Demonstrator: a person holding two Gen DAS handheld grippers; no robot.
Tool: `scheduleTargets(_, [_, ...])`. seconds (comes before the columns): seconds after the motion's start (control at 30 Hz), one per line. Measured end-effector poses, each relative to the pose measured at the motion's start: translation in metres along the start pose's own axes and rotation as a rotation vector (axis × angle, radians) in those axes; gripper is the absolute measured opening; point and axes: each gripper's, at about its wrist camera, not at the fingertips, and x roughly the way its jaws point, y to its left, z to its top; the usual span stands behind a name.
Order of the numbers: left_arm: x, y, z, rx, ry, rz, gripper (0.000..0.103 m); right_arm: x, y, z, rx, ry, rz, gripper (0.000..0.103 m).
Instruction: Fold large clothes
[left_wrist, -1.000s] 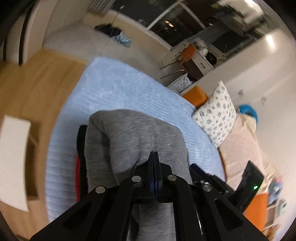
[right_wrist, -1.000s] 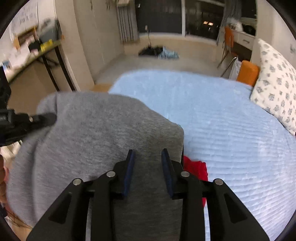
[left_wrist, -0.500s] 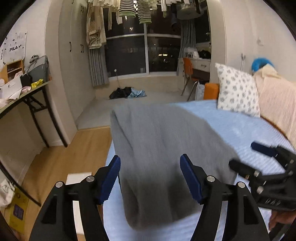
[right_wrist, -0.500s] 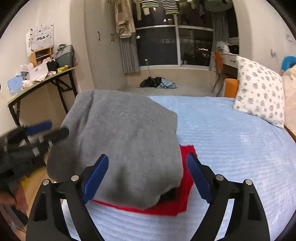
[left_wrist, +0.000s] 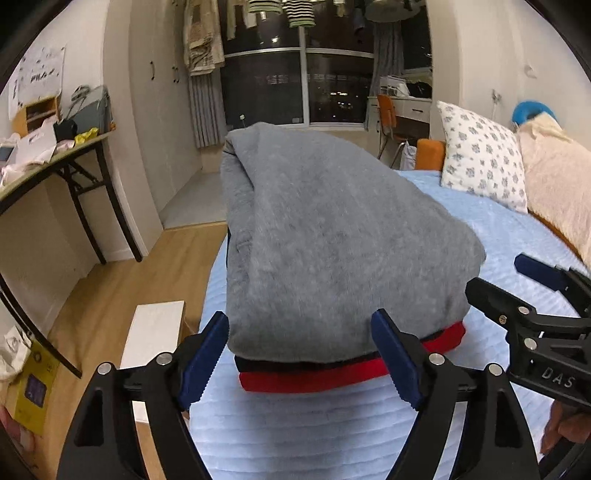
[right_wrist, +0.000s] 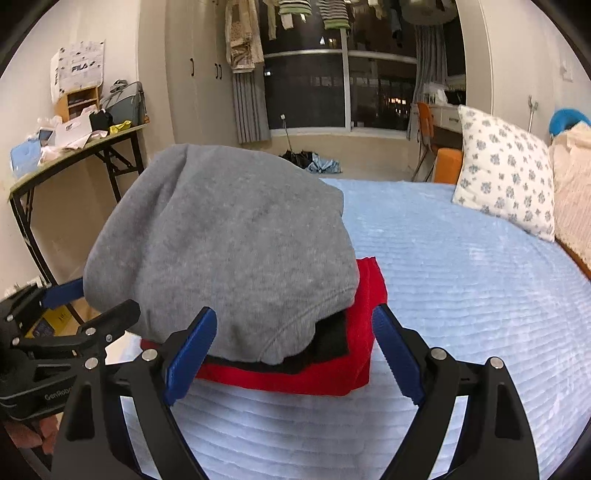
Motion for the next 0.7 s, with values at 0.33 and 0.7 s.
scheduleTargets(0.33, [0.012,0.003,-0.019,0.035,-0.037,0.016,0.086,0.006,0.015,-0.036,-0.074,-0.039,0.056,0.085])
scheduleTargets(0.7, [0.020,0.006,-0.015,0.053,-0.053,-0.004,0.088,0.011,0.022,-0.044,-0.078,-0.064,0.048,0.085])
